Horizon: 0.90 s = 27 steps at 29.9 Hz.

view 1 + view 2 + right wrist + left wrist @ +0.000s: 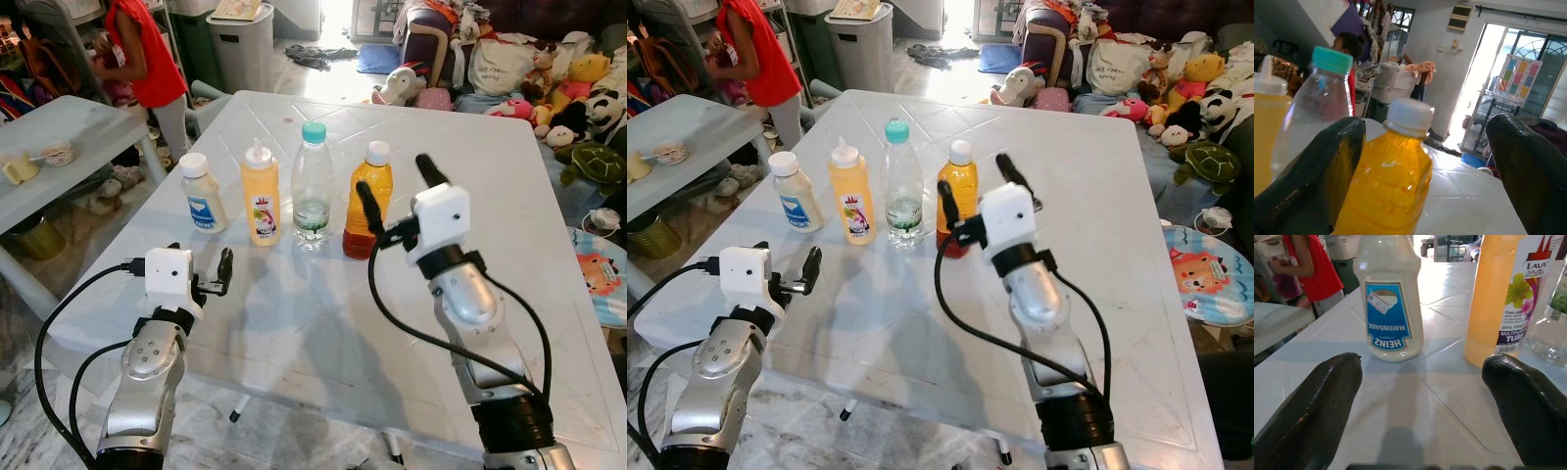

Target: Restocking fridge

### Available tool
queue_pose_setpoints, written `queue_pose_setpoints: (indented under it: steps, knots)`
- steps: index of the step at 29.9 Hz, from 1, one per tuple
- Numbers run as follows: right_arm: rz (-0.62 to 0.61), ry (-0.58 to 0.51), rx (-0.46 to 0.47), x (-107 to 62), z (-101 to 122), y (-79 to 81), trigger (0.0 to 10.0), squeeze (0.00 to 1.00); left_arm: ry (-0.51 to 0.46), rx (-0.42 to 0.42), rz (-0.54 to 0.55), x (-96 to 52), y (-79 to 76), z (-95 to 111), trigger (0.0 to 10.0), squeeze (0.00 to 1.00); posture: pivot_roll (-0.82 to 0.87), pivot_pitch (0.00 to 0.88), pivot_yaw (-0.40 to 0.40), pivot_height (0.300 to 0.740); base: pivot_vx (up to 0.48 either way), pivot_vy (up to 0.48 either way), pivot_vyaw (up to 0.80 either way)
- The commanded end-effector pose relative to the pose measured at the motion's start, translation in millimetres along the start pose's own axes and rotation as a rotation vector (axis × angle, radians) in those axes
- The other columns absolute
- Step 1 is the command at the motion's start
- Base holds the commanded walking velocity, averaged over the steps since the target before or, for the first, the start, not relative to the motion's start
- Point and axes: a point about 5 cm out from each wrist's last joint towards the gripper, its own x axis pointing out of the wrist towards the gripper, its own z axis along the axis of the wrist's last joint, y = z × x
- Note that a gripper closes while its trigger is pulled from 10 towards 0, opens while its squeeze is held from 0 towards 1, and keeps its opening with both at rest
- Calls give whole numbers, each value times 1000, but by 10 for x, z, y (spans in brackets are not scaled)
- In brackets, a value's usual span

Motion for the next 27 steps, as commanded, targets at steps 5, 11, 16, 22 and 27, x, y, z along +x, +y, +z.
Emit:
queue_pose_setpoints:
  steps: [5,11,16,22,27]
  knots:
    - [40,4,21,109,-8,-32,10000,0,3,2,-18,19,-16,6,10000,0,13,0,31,740,0,0,0]
    - [102,-11,76,277,40,32,10000,0,8,6,-24,11,-11,-3,10000,0,20,0,30,740,0,0,0]
    - [89,2,150,396,60,25,10000,0,14,8,-22,-3,-6,-11,10000,0,27,0,30,740,0,0,0]
    - [112,30,182,464,62,41,2157,0,15,11,-25,-6,-5,-12,10000,0,28,0,31,740,0,0,0]
    - [113,60,177,479,79,37,0,0,19,13,-27,-7,-5,-15,10000,0,26,0,32,740,0,0,0]
